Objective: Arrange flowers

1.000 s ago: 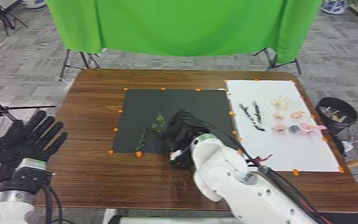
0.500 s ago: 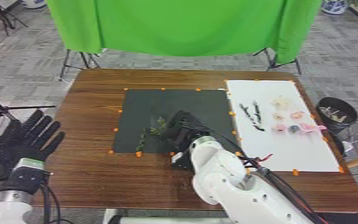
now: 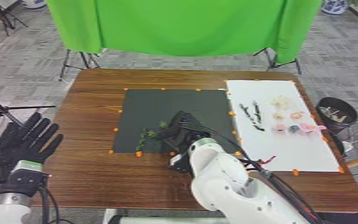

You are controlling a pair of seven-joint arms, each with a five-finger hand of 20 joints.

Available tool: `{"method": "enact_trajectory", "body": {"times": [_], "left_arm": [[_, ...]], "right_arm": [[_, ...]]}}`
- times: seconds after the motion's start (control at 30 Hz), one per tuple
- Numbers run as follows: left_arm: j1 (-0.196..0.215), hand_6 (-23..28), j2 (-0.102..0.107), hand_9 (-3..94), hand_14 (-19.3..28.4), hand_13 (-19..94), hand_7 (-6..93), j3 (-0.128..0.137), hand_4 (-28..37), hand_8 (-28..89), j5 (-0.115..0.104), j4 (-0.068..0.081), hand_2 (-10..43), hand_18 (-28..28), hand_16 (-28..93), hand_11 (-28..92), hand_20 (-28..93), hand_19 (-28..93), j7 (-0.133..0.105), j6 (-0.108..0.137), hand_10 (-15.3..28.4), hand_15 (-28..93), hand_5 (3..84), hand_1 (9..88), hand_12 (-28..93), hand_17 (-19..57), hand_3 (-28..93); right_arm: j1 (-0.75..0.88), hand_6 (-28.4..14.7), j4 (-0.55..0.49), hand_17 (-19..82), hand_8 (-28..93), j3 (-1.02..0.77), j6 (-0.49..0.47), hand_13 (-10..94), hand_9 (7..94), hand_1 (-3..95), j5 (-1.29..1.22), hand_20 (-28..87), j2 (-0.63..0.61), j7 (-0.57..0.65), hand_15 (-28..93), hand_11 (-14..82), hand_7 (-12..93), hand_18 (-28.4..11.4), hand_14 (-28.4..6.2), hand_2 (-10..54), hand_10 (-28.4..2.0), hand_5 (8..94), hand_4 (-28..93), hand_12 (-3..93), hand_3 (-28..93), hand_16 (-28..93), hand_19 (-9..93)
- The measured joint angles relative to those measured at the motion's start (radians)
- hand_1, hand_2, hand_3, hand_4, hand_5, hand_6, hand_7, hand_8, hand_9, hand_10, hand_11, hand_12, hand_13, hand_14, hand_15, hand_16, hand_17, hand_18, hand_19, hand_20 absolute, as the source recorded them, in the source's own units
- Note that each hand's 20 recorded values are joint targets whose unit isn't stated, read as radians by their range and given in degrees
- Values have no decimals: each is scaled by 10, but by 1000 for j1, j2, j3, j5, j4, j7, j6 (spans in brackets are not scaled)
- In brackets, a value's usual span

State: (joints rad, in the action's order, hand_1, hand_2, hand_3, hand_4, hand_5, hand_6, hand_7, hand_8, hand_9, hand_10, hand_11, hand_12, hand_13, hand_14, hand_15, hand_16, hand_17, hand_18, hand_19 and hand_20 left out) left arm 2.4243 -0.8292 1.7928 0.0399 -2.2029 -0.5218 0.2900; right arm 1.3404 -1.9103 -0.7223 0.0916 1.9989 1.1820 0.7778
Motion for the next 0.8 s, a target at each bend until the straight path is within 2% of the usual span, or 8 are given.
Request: {"method": "enact_trajectory", "body": {"times": [0.07,0.13,0.2,0.3,0.37,0.43,0.57,0.8], "left_arm": [[0,93,0,341,162,230,142,0,-283,-88,-2,0,109,157,-67,186,73,396,-1,0,158,341,410,288,113,-76,721],[0,93,-1,341,161,230,142,0,-283,-88,-2,0,109,157,-67,186,73,396,-1,0,158,340,411,288,112,-76,721],[0,93,-2,340,161,230,143,1,-283,-88,-3,0,109,157,-67,186,73,396,-2,0,158,341,411,288,112,-76,720],[5,93,-4,340,161,231,143,8,-283,-88,-3,0,109,156,-67,185,72,396,-2,-1,158,341,411,288,112,-76,721],[10,93,-5,340,162,231,144,14,-283,-88,-3,0,109,157,-67,185,72,396,-3,-1,157,342,411,288,112,-76,721],[15,93,-5,340,162,231,144,18,-283,-88,-3,0,109,156,-67,185,72,396,-3,-1,158,342,411,288,112,-76,721],[18,93,-7,341,162,231,144,19,-283,-88,-3,0,111,156,-68,186,72,396,-3,-1,158,341,411,288,112,-76,721],[17,93,-7,342,163,231,144,14,-283,-88,-2,0,112,157,-68,187,72,397,1,-1,158,343,412,287,112,-76,720]], "right_arm": [[6,-64,-11,405,-106,2,9,746,719,366,17,274,-4,0,497,172,169,-240,-120,-77,-169,646,-230,166,755,210,887],[13,-61,-25,411,-104,3,23,751,723,365,47,263,-13,-1,492,173,184,-238,-121,-2,-171,660,-229,164,762,206,895],[23,-60,-47,418,5,3,29,768,743,406,95,249,-27,-4,481,173,206,-238,-122,78,-170,695,-258,167,741,210,909],[44,-59,-87,416,16,-8,11,770,751,414,181,248,-55,-6,479,167,190,-241,-125,102,-175,714,-253,168,739,216,912],[65,-59,-114,414,2,-46,-64,769,755,390,201,250,-66,-5,481,162,175,-244,-128,119,-181,724,-241,169,750,220,914],[86,-57,-135,398,-94,-102,-191,754,744,329,183,253,-67,-1,486,152,172,-253,-139,151,-189,731,-197,170,764,222,910],[95,-57,-138,383,-91,-168,-401,740,732,313,45,255,-66,29,491,142,158,-256,-146,192,-194,742,-166,167,787,221,901],[94,-53,-127,379,-77,-146,-447,737,741,314,-15,257,-48,52,491,141,145,-256,-151,195,-190,752,-160,166,783,219,893]]}}
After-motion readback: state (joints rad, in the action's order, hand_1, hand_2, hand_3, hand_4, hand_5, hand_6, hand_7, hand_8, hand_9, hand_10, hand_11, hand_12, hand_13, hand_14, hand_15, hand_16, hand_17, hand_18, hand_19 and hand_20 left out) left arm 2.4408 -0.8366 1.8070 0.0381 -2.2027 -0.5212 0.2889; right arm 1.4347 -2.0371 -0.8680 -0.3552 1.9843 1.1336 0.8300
